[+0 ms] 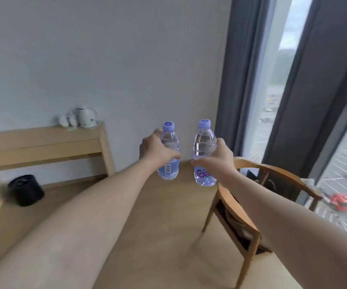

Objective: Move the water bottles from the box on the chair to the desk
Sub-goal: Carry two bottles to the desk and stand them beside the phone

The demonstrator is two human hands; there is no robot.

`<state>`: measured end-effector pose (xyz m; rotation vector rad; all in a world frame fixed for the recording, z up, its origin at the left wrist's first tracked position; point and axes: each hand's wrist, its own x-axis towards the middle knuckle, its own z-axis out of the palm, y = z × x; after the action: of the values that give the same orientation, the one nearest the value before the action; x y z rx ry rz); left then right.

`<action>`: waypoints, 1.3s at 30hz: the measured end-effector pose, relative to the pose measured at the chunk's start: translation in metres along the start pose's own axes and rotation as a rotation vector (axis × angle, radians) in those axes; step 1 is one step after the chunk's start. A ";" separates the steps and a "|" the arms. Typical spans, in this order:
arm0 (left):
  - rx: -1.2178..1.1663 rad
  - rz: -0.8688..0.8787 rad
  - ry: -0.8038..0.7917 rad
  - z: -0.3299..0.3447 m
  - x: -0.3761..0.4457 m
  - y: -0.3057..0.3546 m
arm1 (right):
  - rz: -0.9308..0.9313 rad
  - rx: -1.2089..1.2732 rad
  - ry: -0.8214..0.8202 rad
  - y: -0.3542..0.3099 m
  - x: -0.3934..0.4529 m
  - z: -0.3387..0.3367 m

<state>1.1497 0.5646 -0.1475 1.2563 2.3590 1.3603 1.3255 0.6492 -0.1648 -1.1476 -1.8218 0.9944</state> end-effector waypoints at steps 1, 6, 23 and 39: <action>0.010 -0.028 0.034 -0.014 0.004 -0.015 | -0.012 0.013 -0.040 -0.006 0.005 0.021; 0.049 -0.156 0.202 -0.080 0.021 -0.080 | -0.084 0.030 -0.244 -0.039 0.032 0.127; 0.097 -0.437 0.606 -0.245 0.180 -0.224 | -0.340 0.161 -0.685 -0.168 0.173 0.428; 0.120 -0.608 0.746 -0.397 0.271 -0.449 | -0.390 0.090 -0.883 -0.255 0.169 0.721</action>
<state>0.5155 0.3931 -0.1905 -0.0605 2.9359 1.6380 0.5474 0.5749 -0.2064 -0.2399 -2.4996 1.4436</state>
